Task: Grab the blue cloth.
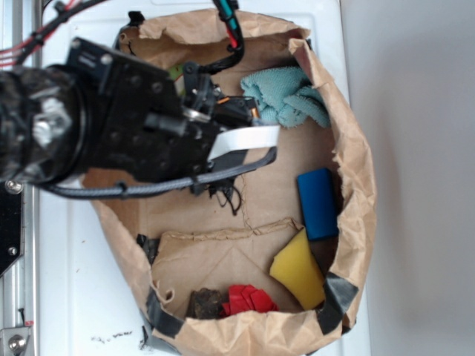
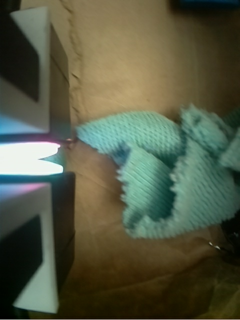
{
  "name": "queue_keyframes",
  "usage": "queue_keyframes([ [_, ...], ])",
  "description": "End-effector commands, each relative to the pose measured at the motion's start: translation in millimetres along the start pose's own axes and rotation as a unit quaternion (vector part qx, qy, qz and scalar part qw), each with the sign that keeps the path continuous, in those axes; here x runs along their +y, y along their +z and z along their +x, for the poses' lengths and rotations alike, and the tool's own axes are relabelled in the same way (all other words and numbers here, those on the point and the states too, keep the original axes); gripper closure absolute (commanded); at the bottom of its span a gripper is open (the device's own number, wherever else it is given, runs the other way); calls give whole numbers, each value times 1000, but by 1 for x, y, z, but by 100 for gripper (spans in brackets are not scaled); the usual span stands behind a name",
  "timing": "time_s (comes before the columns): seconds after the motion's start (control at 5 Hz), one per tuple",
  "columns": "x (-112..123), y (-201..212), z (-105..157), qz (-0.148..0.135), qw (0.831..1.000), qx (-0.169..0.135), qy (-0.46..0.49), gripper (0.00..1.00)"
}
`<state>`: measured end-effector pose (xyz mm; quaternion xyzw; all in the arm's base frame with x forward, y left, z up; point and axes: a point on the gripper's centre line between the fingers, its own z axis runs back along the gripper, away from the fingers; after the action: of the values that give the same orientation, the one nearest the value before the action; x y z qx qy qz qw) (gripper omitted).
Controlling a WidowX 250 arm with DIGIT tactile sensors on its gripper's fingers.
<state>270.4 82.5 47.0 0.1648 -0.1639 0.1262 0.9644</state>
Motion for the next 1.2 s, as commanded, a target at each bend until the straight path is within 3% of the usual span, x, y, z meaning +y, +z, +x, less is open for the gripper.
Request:
queue_keyframes([
  [0.0,1,16,1,-11,1000,-15,-2,100],
  [0.2,-3,12,5,-30,999,3,13,0],
  [0.4,8,10,62,-33,999,3,17,0],
  [0.6,-5,-1,106,-35,999,-1,22,0],
  [1.0,-6,-6,125,-30,999,-5,30,0],
])
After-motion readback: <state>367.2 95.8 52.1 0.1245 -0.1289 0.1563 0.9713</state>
